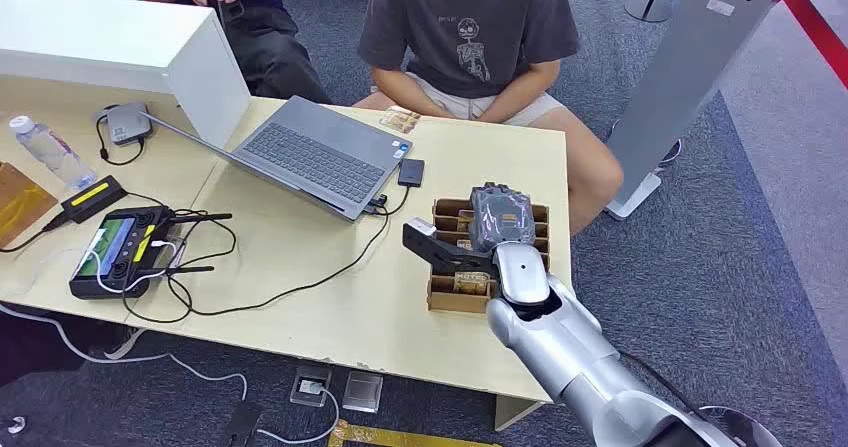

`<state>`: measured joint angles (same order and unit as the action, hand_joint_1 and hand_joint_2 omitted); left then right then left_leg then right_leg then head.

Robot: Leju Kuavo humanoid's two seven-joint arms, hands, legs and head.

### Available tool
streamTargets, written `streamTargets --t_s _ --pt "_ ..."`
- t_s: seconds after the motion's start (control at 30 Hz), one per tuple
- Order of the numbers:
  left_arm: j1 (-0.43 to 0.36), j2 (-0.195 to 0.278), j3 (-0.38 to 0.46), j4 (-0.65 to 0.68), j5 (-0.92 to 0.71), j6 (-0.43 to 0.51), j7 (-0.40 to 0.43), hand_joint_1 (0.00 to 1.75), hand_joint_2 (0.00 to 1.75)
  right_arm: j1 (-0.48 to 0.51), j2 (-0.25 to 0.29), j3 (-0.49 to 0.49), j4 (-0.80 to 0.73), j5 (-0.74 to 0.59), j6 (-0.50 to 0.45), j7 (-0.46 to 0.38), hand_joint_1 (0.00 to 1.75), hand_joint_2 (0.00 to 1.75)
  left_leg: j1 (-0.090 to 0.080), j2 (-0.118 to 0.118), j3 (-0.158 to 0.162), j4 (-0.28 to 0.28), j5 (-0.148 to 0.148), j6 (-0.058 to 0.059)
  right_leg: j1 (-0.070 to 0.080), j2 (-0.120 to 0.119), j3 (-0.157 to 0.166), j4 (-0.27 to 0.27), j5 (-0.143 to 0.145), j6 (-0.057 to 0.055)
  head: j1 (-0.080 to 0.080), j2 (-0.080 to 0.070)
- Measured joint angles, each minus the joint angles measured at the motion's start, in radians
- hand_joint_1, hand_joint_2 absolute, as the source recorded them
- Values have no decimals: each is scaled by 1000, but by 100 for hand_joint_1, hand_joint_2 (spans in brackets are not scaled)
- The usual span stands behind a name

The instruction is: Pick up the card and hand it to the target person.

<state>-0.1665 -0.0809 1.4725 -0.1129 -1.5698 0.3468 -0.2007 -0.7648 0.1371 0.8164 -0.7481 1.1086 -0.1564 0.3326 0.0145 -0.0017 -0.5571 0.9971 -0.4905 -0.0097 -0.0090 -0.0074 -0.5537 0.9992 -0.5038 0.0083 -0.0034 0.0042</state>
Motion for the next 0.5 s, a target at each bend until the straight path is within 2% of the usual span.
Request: streamTargets --t_s 0.5 --pt "0 0 0 0 0 0 6 0 0 37 -3 1 -48 37 8 31 82 175 0 0 0 0 0 0 0 0 0 0 0 0 0 0"
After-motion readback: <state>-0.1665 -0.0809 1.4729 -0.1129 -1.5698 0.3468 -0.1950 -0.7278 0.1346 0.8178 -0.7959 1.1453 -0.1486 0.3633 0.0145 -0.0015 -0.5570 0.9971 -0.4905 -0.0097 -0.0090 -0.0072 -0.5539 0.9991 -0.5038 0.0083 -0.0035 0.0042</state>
